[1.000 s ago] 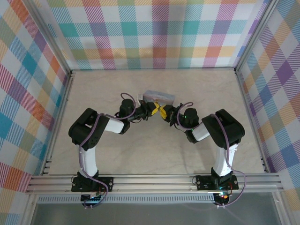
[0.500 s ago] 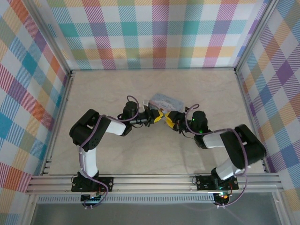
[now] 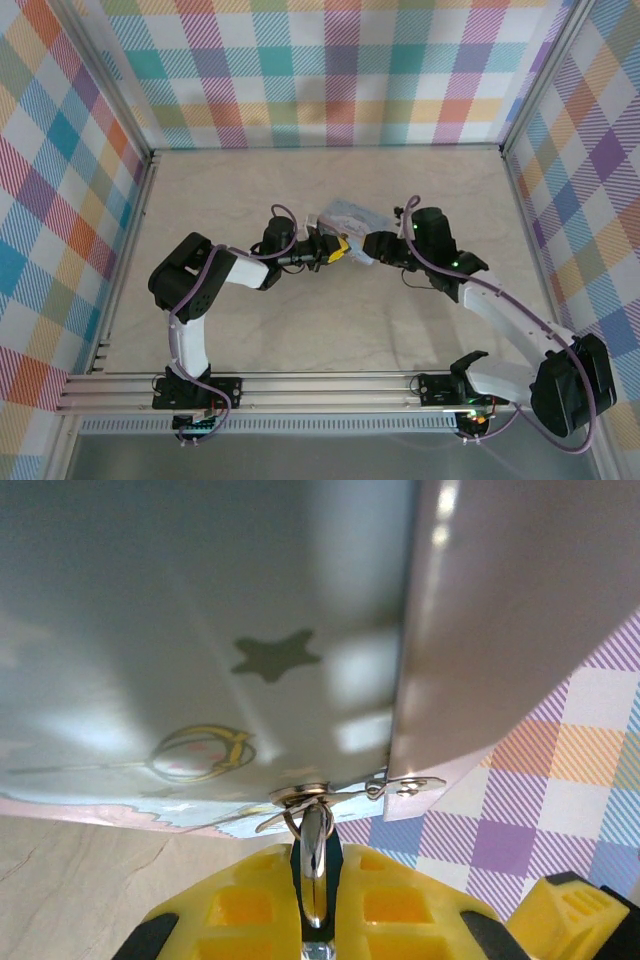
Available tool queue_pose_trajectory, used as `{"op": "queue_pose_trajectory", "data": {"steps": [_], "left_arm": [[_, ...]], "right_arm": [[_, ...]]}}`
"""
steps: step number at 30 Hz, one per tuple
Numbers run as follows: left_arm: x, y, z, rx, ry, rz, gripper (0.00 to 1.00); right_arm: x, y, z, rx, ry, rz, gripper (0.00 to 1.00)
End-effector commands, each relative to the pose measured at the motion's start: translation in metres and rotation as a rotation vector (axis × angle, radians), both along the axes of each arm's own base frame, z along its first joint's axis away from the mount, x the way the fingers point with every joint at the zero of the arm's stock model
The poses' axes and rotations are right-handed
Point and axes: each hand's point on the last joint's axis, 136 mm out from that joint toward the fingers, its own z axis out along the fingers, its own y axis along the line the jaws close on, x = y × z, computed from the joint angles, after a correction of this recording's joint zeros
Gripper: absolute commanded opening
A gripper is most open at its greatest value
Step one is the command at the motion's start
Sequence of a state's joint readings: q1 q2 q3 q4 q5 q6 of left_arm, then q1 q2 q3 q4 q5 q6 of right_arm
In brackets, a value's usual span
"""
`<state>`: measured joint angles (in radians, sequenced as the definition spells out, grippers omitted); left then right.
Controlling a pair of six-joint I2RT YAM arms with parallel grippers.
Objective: Unlock a padlock with a key
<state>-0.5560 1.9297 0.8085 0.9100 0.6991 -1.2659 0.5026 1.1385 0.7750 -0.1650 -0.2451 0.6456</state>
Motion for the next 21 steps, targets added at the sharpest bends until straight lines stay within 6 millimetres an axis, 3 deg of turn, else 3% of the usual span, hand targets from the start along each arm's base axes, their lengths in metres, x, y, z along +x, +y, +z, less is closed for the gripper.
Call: {"op": "queue_pose_trajectory", "data": {"steps": [1,8,21], "left_arm": [[-0.001,-0.005,0.012,-0.021,-0.032,-0.033,0.00],[-0.001,-0.006,0.018,-0.027,-0.035,-0.041,0.00],[-0.001,-0.008,0.028,-0.041,-0.040,-0.053,0.00]], "right_arm": [[-0.012,-0.002,-0.027,-0.227,-0.002,0.109,0.36],[-0.005,0.024,-0.041,-0.371,-0.043,0.207,0.36],[0.019,0.032,-0.059,-0.582,-0.107,0.229,0.42]]}}
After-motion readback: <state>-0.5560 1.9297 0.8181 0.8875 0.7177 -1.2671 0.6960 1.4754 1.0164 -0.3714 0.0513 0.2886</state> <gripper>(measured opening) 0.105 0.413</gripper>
